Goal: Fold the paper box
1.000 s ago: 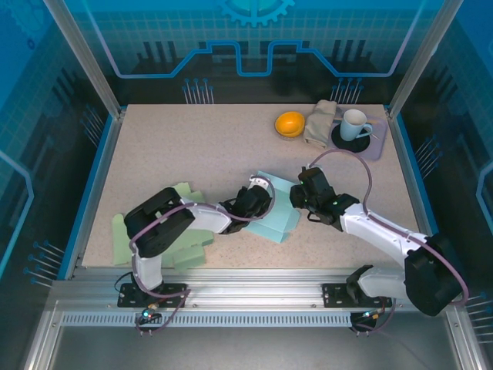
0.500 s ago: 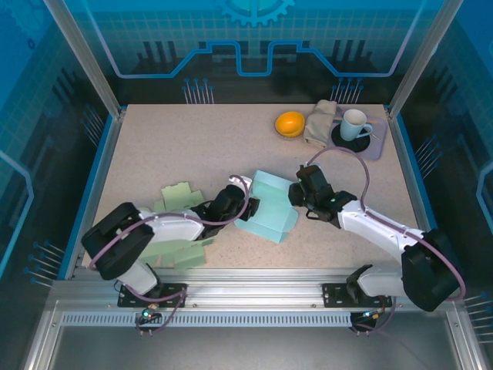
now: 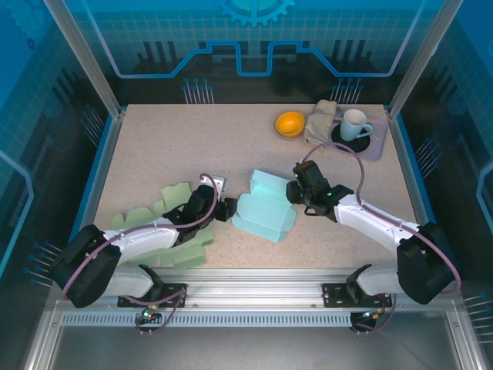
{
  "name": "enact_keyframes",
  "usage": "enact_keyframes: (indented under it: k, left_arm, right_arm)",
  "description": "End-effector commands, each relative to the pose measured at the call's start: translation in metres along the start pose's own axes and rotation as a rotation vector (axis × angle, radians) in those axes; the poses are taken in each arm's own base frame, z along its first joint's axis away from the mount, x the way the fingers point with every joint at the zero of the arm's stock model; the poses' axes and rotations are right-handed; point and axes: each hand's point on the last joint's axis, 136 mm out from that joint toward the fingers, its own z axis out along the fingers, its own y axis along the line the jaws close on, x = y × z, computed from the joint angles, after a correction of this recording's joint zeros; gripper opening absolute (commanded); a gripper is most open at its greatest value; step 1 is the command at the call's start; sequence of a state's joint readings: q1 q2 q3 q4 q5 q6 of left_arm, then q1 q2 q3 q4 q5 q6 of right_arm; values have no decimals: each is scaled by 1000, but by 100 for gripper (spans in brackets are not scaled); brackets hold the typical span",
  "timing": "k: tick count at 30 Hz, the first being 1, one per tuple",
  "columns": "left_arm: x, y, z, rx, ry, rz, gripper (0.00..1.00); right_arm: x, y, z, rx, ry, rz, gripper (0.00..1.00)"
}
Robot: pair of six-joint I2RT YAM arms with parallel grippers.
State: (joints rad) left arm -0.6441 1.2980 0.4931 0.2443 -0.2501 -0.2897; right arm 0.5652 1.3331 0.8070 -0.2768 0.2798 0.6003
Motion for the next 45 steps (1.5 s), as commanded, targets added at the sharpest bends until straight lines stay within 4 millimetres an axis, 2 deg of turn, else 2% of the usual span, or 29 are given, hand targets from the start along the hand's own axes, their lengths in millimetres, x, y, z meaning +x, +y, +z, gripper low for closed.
enact_keyframes:
  k: [1,11,13,20,23,30,39,45]
  left_arm:
    - [14,2,-8,13,51,-37,60]
    - [21,8,-22,-10,91,-85,60]
    - [23,9,-26,-13,103,-103,60]
    - [30,9,-40,-6,150,-178,60]
    - [35,2,-45,28,182,-251,59]
    - [54,-10,-48,70,264,-420,58]
    - [64,-32,-20,149,290,-432,56]
    - [66,-38,-3,154,289,-413,54]
  right_arm:
    - [20,-4,0,28,92,-48,33]
    - [1,2,-18,5,52,-114,44]
    - [-14,9,-27,-14,18,-142,47]
    - [-35,24,-58,-81,-47,-372,52]
    - [-42,31,-70,-103,-64,-501,52]
    - [-37,39,-76,-95,-24,-764,52]
    - [-24,46,-75,-139,-7,-731,52]
    - [-12,41,-77,-146,17,-737,52]
